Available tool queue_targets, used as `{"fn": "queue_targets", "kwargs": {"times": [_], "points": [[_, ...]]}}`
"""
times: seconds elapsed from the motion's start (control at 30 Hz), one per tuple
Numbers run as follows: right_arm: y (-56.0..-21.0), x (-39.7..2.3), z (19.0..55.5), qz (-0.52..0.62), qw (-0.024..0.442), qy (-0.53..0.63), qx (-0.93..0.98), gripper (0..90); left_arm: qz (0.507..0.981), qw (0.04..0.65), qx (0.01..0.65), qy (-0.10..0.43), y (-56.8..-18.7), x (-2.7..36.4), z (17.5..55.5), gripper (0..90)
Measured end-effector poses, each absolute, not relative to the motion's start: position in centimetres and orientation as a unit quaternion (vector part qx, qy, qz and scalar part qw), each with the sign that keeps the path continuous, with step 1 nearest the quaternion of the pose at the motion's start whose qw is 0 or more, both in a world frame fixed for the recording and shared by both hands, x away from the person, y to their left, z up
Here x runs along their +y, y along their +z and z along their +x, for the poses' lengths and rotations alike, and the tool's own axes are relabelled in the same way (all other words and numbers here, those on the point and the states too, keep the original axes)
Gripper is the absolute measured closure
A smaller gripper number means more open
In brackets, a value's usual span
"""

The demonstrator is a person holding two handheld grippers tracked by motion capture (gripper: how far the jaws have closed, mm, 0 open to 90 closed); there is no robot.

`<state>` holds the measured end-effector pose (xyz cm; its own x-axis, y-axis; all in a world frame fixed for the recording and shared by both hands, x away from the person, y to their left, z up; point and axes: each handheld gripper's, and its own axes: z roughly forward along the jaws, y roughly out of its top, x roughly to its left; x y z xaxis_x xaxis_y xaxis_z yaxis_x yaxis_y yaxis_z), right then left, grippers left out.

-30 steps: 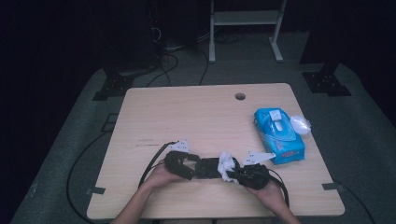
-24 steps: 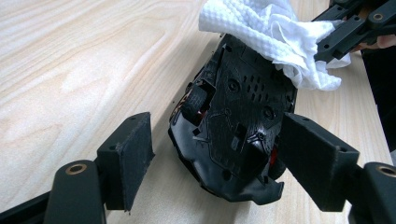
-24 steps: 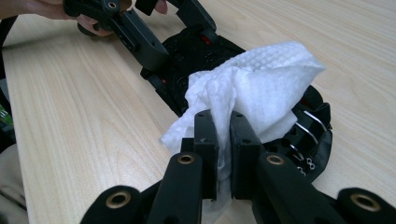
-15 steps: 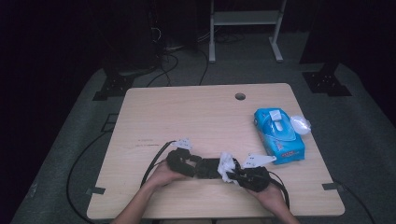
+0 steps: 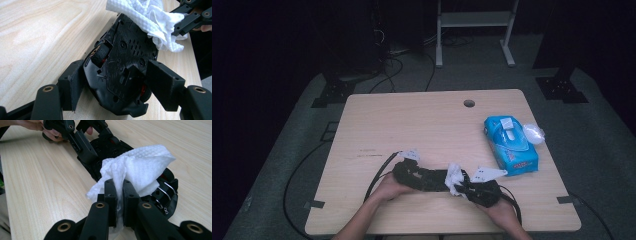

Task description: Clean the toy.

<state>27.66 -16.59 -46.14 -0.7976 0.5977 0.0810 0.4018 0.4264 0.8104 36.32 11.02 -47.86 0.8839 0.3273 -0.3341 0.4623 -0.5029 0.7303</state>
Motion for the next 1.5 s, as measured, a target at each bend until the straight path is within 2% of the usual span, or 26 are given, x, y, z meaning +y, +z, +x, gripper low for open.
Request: {"fn": "queue_targets", "kwargs": {"times": [0.3, 0.43, 0.7, 1.03, 1.1, 1.17, 1.27, 1.5], "points": [[-46.2, -16.6, 27.1, 0.291, 0.121, 0.444, 0.839, 84.1, 0.862, 0.455, 0.219, -0.048, -47.6, 11.0, 35.5, 32.9], [-46.3, -16.6, 26.7, 0.287, 0.126, 0.444, 0.839, 84.2, 0.850, 0.476, 0.222, -0.047, -47.4, 11.5, 35.5, 41.5], [-46.4, -16.5, 26.3, 0.282, 0.135, 0.443, 0.840, 84.2, 0.850, 0.477, 0.219, -0.047, -47.5, 11.5, 35.4, 41.5], [-46.5, -16.4, 25.8, 0.273, 0.134, 0.440, 0.845, 84.3, 0.849, 0.473, 0.224, -0.067, -47.7, 11.4, 35.6, 36.5], [-46.6, -16.3, 25.7, 0.270, 0.131, 0.432, 0.851, 84.3, 0.853, 0.470, 0.218, -0.067, -47.8, 11.3, 35.5, 39.2], [-47.2, -15.9, 25.9, 0.269, 0.118, 0.390, 0.873, 84.2, 0.858, 0.468, 0.205, -0.057, -47.9, 11.2, 35.3, 46.9], [-47.7, -16.4, 26.1, 0.283, 0.104, 0.397, 0.867, 84.1, 0.859, 0.473, 0.189, -0.044, -47.7, 11.2, 35.1, 56.6], [-45.8, -17.1, 26.1, 0.282, 0.108, 0.438, 0.847, 84.0, 0.859, 0.484, 0.168, -0.025, -47.3, 10.9, 34.8, 57.0]]}}
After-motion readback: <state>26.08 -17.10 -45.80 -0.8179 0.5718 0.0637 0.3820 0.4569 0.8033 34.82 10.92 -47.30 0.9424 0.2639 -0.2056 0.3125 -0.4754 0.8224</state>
